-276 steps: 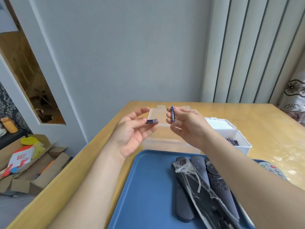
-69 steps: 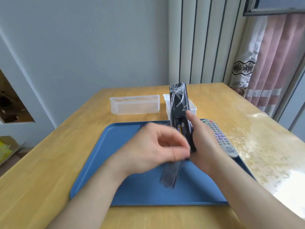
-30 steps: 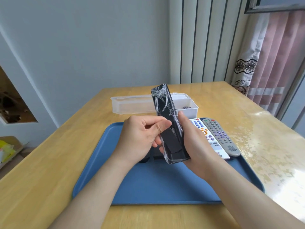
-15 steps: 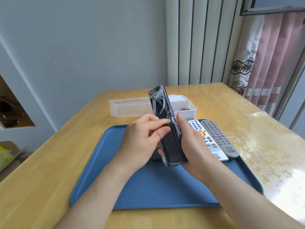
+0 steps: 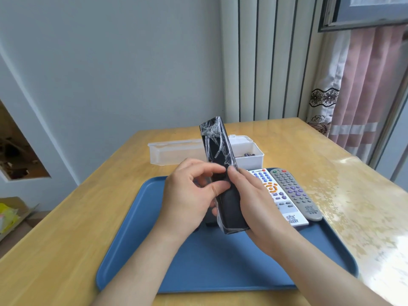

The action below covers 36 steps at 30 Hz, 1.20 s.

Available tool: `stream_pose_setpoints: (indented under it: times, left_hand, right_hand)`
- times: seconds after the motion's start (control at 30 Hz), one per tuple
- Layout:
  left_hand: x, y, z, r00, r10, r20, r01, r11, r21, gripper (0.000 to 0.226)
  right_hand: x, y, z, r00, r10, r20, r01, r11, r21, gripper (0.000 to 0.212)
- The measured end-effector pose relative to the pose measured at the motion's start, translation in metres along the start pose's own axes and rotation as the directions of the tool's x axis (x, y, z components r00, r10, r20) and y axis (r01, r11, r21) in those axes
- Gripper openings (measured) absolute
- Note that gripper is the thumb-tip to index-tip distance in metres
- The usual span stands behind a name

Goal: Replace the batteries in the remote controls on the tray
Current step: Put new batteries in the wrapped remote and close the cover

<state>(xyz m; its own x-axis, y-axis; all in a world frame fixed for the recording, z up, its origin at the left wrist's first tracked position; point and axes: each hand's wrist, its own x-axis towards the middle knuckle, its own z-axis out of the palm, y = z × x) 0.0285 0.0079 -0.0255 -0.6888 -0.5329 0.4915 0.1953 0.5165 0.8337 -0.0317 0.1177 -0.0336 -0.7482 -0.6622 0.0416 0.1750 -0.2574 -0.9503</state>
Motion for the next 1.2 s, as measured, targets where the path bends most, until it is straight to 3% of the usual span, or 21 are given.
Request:
stream_pose_setpoints:
  times: [0.13,0.27,0.3,0.4,0.43,0.5,0.57,0.63,0.7,0.77,1.0,1.1,1.2]
  left_hand:
    - [0.003,-0.005,-0.004,0.987,-0.158,0.027,0.160,0.985,-0.067,0.034]
    - [0.001,-0.004,-0.004,0.955,-0.250,0.158,0.275,0.949,-0.156,0.006]
    - [0.001,-0.004,-0.007,0.936,-0.280,0.213,0.323,0.924,-0.204,0.010]
    - [0.002,0.002,-0.011,0.892,-0.309,0.329,0.407,0.866,-0.290,0.027]
    - [0.003,0.003,-0.012,0.906,-0.309,0.289,0.382,0.892,-0.243,0.026]
    - [0.009,-0.002,-0.018,0.940,-0.308,0.149,0.327,0.937,-0.125,0.016]
    - [0.017,-0.009,-0.036,0.946,-0.314,0.083,0.316,0.948,-0.017,0.018]
    - [0.023,-0.012,-0.058,0.943,-0.324,0.079,0.302,0.930,0.209,0.034]
    - [0.025,-0.016,-0.075,0.918,-0.387,0.087,0.282,0.791,0.543,0.042]
    - [0.025,-0.023,-0.086,0.892,-0.445,0.073,0.271,0.659,0.702,0.041]
    - [0.025,-0.042,-0.084,0.782,-0.600,0.167,0.321,0.618,0.718,0.043]
    - [0.025,-0.048,-0.083,0.771,-0.613,0.174,0.316,0.605,0.731,0.043]
    - [0.026,-0.049,-0.080,0.773,-0.608,0.181,0.330,0.629,0.704,0.048]
  right_hand:
    - [-0.003,-0.003,0.001,0.999,-0.014,0.040,0.018,0.994,-0.107,0.017]
    - [0.002,-0.001,-0.004,0.993,-0.115,-0.003,0.110,0.951,-0.288,0.011]
    - [0.004,0.001,-0.005,0.981,-0.196,0.003,0.180,0.892,-0.414,0.012]
    - [0.002,0.010,-0.004,0.912,-0.342,0.226,0.386,0.531,-0.755,0.037]
    - [0.000,0.012,-0.001,0.897,-0.338,0.286,0.425,0.473,-0.772,0.046]
    - [-0.003,0.013,0.005,0.889,-0.312,0.335,0.453,0.488,-0.747,0.052]
    - [-0.003,0.012,0.004,0.888,-0.315,0.333,0.454,0.499,-0.738,0.044]
    - [-0.001,0.012,0.000,0.876,-0.341,0.341,0.464,0.405,-0.788,0.035]
    - [0.000,0.015,-0.001,0.874,-0.312,0.372,0.457,0.274,-0.846,0.038]
    - [0.001,0.019,-0.001,0.890,-0.251,0.380,0.434,0.212,-0.876,0.041]
    - [0.003,0.027,0.002,0.895,-0.195,0.401,0.430,0.141,-0.892,0.041]
    - [0.003,0.030,0.002,0.900,-0.158,0.406,0.424,0.103,-0.900,0.041]
    - [0.001,0.033,0.004,0.896,-0.090,0.434,0.436,0.000,-0.900,0.042]
